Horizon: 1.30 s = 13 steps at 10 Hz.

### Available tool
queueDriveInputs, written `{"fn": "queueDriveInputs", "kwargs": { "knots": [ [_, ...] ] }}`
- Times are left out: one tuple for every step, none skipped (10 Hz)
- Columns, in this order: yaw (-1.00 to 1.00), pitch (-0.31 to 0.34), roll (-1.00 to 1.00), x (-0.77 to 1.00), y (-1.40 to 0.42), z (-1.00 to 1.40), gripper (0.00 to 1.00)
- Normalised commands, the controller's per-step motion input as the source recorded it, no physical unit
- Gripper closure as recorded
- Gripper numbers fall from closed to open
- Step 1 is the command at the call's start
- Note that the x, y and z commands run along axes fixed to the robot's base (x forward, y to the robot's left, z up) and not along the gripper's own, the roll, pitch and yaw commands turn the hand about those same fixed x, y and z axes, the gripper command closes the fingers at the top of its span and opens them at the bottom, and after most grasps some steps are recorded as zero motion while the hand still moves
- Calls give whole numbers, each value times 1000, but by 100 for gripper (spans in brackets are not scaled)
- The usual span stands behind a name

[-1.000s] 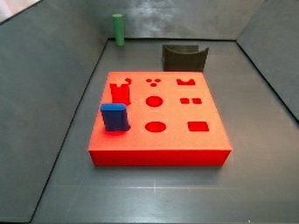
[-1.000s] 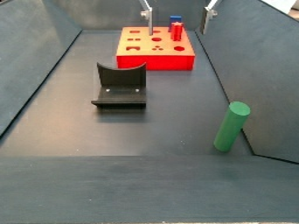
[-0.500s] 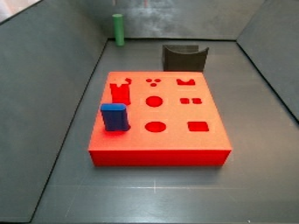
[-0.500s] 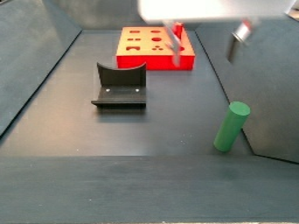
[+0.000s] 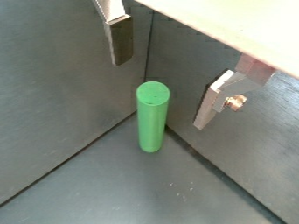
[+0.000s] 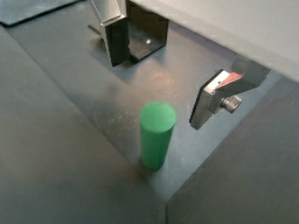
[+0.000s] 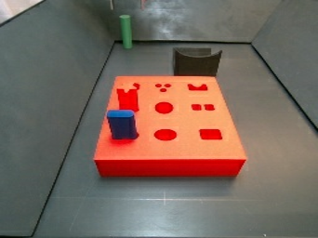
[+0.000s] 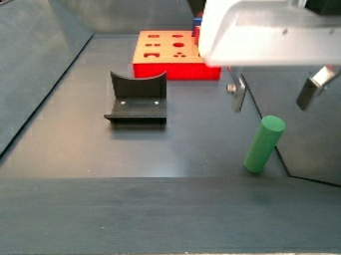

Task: Pick up the round object. Move up. Move to above the board. Insert the round object.
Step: Pick up the round object.

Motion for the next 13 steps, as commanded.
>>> {"fn": "queueDriveInputs", "kwargs": {
  "knots": [
    [-34,-160,-367,0,260,-400,0],
    [-40,-179,-381,0,269,-374,0],
    [0,-183,-386,-117,174,-351,0],
    [0,-176,-389,-63,117,-334,0],
    [0,-114,-257,60,-3,-557,0],
    [0,-81,-94,111,-46,-666,0],
    [0,-124,-33,0,0,-866,0],
    [0,-137,-30,0,0,-909,0],
    [0,-130,-67,0,0,-889,0],
    [0,-131,-84,0,0,-863,0],
    [0,-116,-91,0,0,-880,0],
    [0,-77,-51,0,0,-1000,0],
    [0,-56,-17,-26,0,-1000,0]
  ]
}}
